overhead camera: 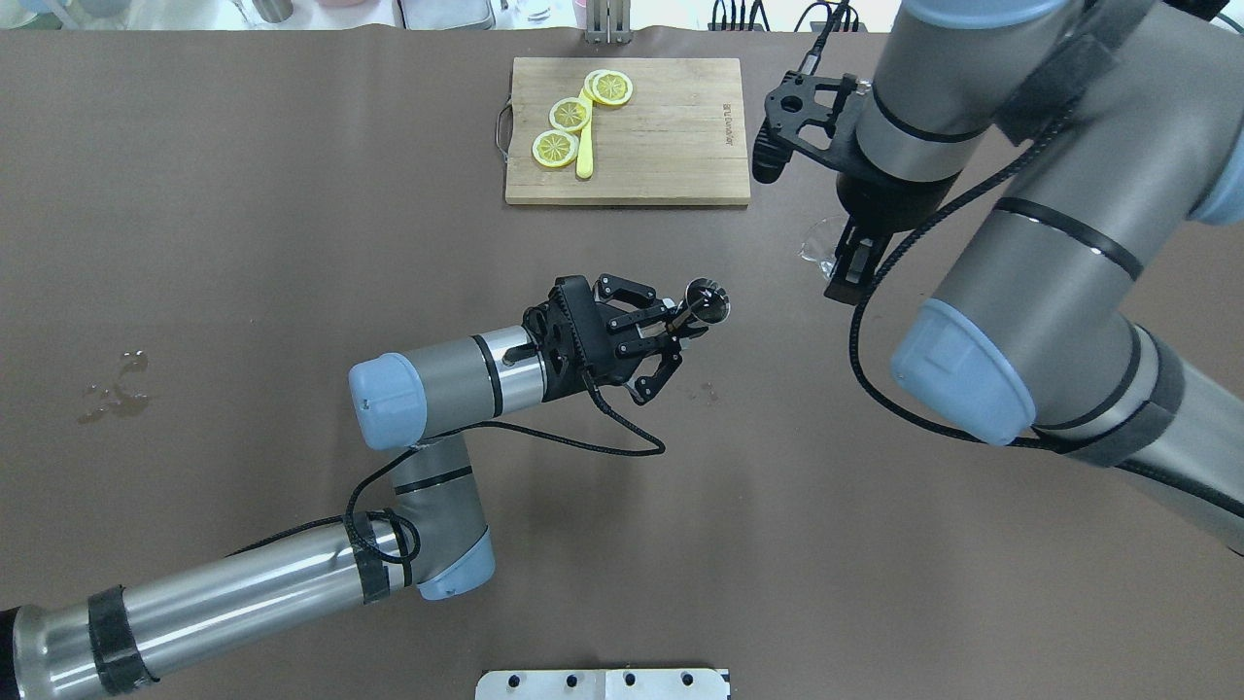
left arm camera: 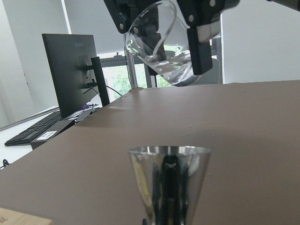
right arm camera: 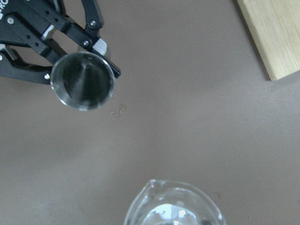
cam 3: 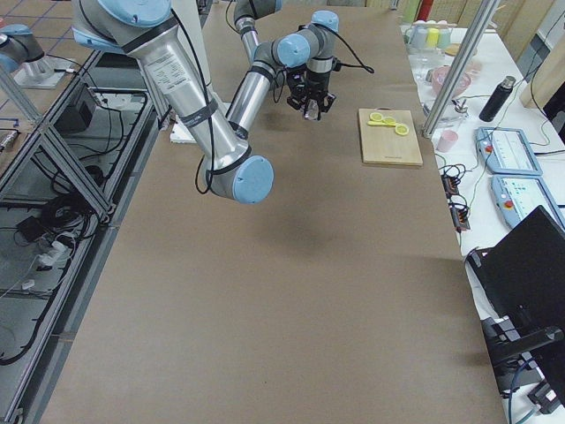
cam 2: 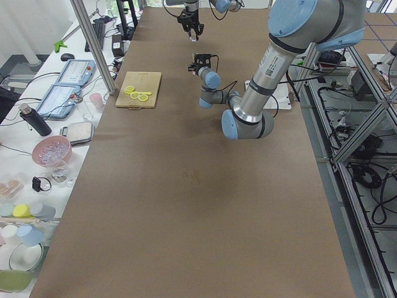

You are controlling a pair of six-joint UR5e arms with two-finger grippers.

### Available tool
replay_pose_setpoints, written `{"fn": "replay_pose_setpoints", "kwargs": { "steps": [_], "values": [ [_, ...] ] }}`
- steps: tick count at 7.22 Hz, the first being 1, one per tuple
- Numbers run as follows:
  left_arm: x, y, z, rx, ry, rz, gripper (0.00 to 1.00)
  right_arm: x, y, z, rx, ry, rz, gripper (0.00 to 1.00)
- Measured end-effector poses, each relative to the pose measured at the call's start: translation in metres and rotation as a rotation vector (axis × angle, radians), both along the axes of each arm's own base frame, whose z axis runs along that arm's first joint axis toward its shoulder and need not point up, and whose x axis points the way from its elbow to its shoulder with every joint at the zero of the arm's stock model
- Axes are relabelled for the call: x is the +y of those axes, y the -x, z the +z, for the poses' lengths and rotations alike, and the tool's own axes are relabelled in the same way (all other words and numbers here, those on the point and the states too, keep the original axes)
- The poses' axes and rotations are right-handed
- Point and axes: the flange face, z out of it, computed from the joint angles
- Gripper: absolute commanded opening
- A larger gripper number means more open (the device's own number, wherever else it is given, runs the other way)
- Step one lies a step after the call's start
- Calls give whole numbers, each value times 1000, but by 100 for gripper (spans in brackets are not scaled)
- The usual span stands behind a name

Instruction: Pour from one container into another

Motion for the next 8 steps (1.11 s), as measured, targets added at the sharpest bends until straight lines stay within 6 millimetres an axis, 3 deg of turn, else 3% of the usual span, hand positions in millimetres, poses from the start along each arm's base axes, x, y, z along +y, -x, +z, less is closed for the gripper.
{"fn": "replay_pose_setpoints", "kwargs": {
  "steps": [2, 4, 8],
  "values": [
    [-12, 18, 2, 9, -1, -27, 0, -6, -51, 57, -84, 1, 46, 0],
    [-29, 48, 16, 7, 3, -67, 0, 1, -99, 125, -143, -16, 92, 0],
    [-50, 116, 54, 8, 28, -135, 0, 50, -203, 261, -265, -27, 187, 0]
  ]
}}
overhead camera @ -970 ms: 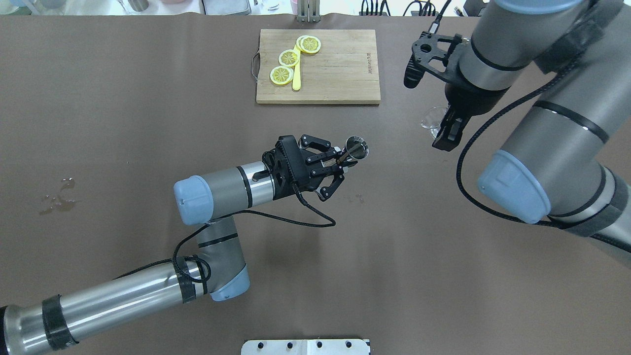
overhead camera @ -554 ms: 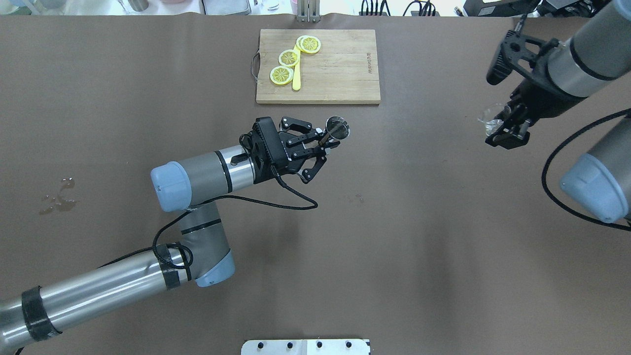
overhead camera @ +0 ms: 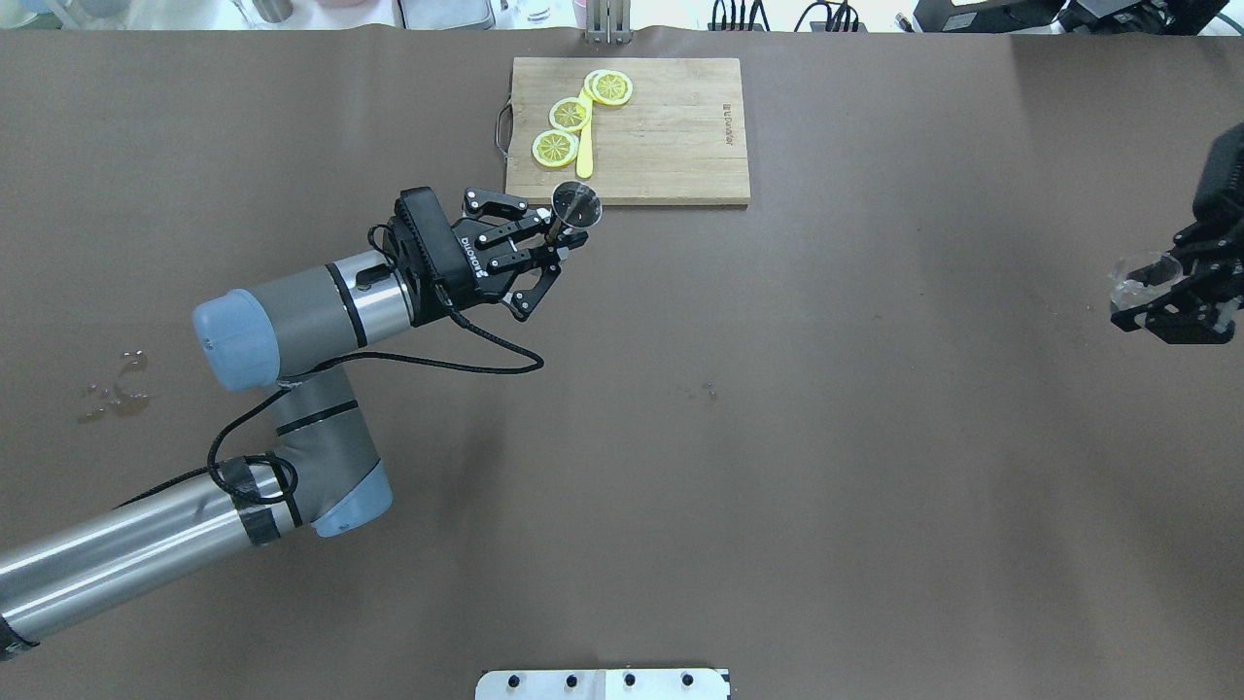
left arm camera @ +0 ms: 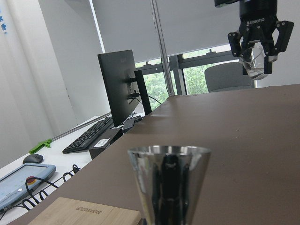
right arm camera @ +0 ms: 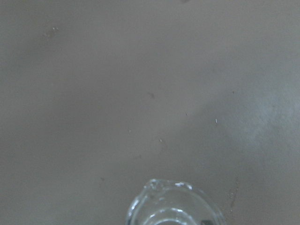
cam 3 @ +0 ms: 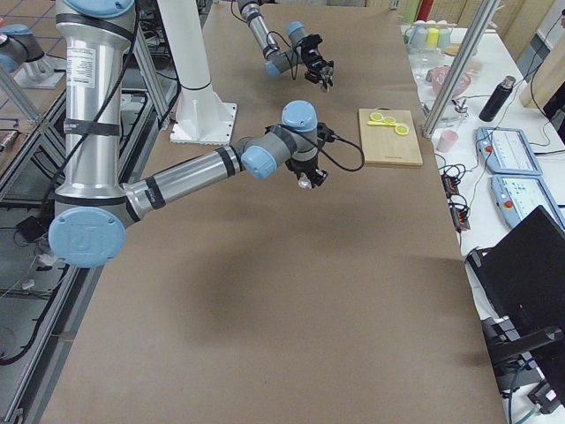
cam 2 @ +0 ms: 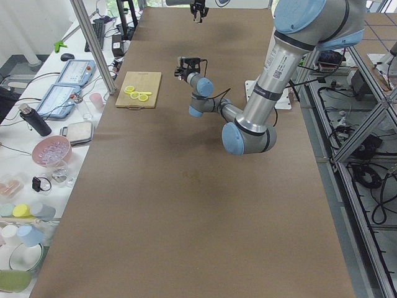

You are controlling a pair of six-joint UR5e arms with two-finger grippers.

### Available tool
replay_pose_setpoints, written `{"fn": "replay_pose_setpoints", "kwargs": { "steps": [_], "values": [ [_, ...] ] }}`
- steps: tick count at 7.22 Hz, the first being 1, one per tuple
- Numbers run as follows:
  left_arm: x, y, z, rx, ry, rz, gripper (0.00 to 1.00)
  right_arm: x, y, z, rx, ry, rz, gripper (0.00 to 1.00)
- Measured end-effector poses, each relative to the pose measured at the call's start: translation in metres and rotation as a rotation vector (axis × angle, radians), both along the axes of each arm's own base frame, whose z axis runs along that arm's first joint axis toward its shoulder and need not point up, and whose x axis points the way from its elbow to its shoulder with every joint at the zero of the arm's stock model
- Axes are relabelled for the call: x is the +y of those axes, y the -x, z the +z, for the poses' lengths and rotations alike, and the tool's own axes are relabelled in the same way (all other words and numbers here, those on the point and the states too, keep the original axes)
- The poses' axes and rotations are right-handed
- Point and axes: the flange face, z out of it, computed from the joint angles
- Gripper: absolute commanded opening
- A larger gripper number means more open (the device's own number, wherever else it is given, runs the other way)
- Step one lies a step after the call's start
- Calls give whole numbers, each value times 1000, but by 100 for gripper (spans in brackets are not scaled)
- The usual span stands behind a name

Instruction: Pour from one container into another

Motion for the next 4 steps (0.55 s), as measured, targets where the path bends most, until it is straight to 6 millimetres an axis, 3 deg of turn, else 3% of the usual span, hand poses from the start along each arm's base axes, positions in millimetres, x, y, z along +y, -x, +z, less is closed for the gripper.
{"fn": "replay_pose_setpoints", "kwargs": {
  "steps": [2, 4],
  "values": [
    [9, 35, 21, 27, 35, -23, 0, 2, -20, 82, -57, -54, 60, 0],
    [29, 76, 49, 59, 100, -74, 0, -6, -21, 154, -154, -105, 132, 0]
  ]
}}
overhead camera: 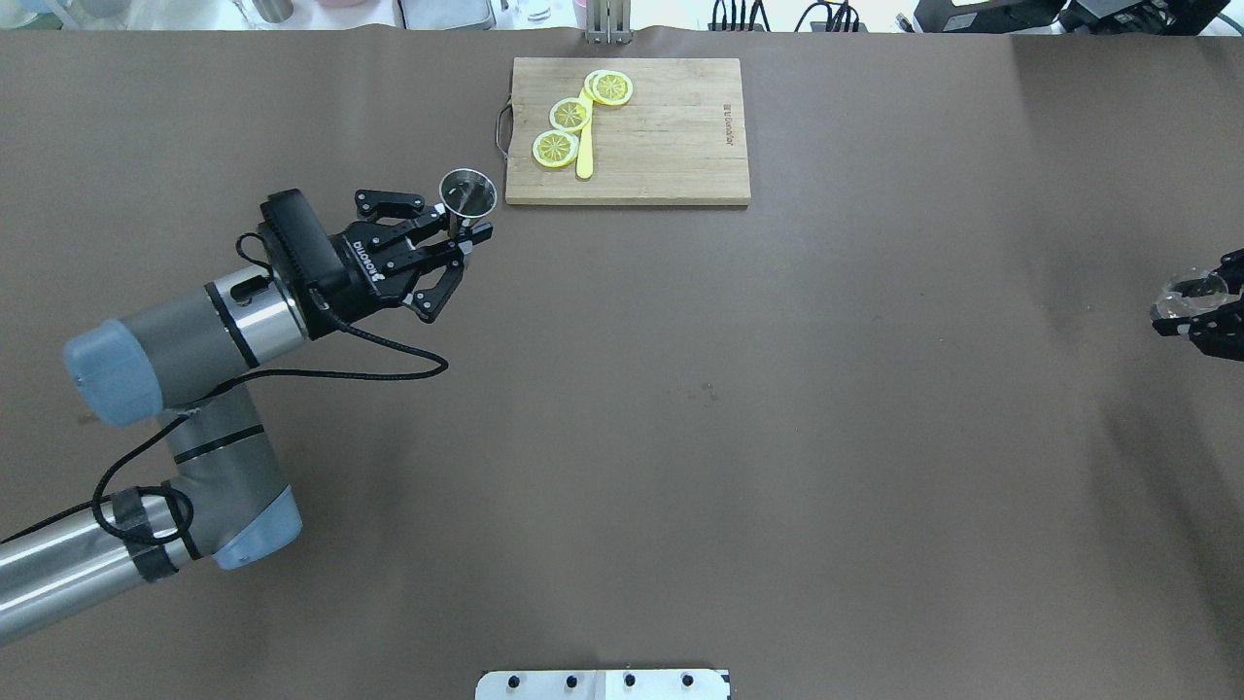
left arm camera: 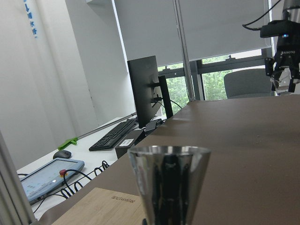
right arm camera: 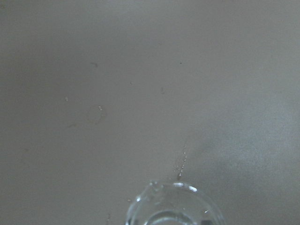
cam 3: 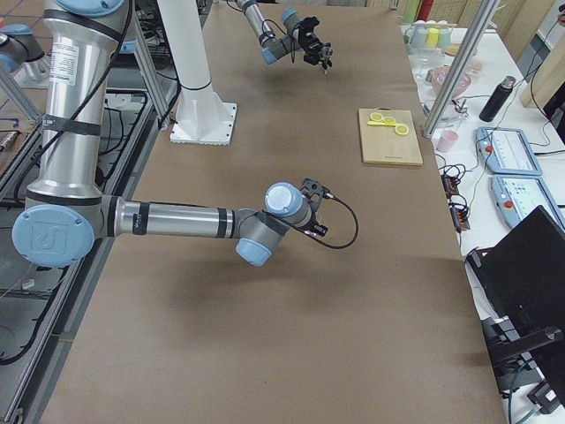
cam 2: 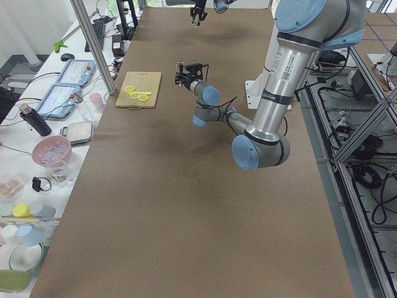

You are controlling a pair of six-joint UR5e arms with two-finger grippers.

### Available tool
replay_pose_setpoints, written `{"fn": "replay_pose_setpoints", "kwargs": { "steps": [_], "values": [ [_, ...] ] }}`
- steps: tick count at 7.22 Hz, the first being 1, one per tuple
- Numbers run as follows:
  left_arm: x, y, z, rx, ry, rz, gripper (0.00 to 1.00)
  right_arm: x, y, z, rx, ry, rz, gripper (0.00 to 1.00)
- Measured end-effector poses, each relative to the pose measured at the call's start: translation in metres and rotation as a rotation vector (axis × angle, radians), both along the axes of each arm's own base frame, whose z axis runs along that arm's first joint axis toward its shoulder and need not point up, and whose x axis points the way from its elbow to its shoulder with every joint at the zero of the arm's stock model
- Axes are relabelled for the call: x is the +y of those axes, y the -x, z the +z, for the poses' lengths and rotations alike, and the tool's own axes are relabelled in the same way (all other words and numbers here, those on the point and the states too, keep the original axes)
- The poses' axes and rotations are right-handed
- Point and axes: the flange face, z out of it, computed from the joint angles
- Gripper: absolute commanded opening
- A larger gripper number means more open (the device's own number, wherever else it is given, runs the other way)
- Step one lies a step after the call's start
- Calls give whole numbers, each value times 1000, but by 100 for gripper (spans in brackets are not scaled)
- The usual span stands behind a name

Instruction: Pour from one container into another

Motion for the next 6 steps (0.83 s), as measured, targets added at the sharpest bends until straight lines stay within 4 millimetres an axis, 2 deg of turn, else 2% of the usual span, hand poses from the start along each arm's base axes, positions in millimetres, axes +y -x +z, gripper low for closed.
{"fn": "replay_pose_setpoints", "kwargs": {
  "steps": [1, 4, 6],
  "values": [
    [8, 17, 10, 18, 34, -36, 0, -3, 1, 20, -42, -16, 21, 0],
    [18, 54, 33, 75, 140, -153, 0, -9, 4, 40, -105, -47, 107, 0],
    [14, 65, 41, 126, 214, -255, 0, -11, 26, 54, -126, -55, 119, 0]
  ]
}}
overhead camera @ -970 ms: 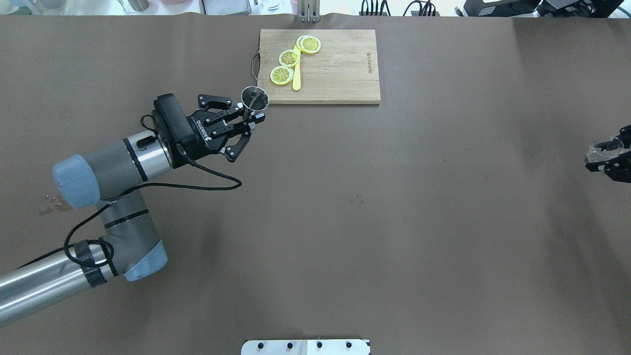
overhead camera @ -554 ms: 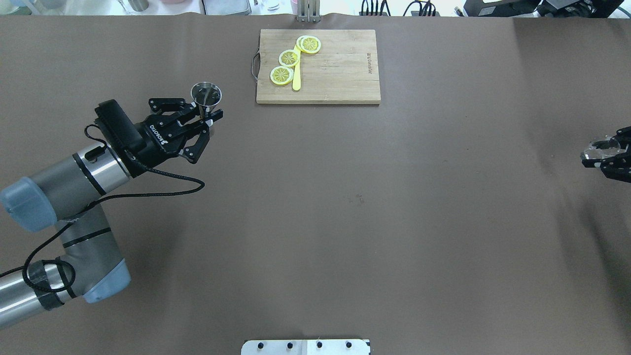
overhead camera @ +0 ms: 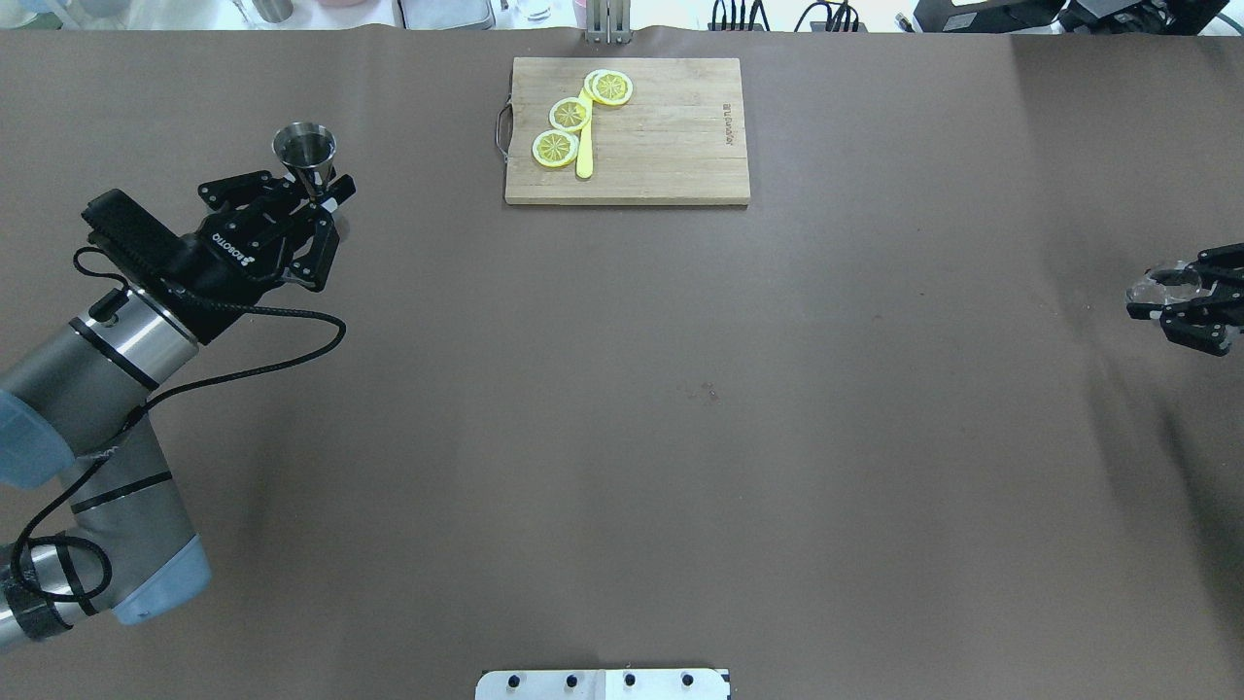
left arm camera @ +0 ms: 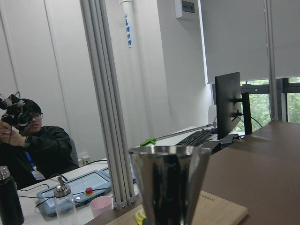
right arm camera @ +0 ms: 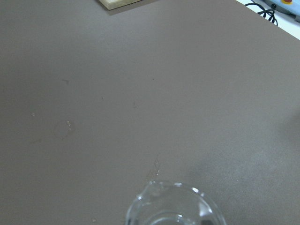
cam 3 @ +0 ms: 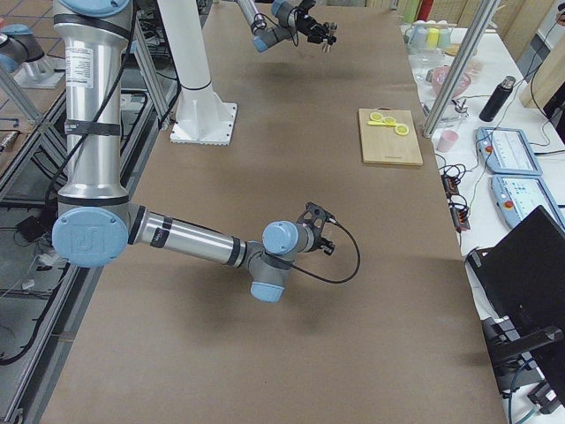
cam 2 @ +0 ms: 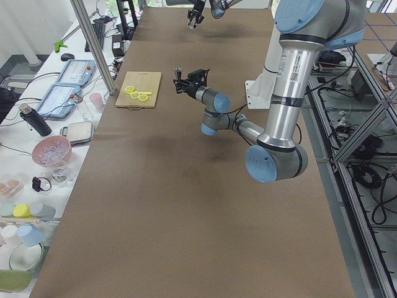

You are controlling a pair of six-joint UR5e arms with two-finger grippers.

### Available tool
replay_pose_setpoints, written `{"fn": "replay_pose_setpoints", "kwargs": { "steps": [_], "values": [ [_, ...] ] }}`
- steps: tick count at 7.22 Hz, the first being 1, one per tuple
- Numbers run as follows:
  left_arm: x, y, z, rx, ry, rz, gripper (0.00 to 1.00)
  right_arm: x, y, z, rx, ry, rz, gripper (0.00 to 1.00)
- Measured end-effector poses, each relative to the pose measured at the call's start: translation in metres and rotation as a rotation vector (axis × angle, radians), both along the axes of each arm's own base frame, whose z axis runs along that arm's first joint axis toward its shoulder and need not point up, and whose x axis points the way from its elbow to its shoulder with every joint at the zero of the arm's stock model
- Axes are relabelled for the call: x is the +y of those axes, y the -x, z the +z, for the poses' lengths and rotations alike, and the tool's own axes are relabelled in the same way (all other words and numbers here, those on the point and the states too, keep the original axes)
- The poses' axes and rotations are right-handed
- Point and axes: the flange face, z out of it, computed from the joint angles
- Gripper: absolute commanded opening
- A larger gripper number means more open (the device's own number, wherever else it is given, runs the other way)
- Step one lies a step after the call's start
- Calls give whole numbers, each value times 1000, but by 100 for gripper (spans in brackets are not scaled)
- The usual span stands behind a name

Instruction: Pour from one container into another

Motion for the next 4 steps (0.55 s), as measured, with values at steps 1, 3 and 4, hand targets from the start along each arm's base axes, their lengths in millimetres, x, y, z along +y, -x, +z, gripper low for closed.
{"fn": "replay_pose_setpoints", "kwargs": {
  "steps": [1, 3, 4],
  "values": [
    [0, 0, 5, 19, 42, -64, 0, 0, 11, 2, -2, -7, -7, 0],
    [-1, -6, 15, 60, 153, -145, 0, -1, 32, 2, -9, -18, -19, 0],
    [-4, -8, 19, 56, 202, -187, 0, 0, 43, 4, -22, -15, -22, 0]
  ]
}}
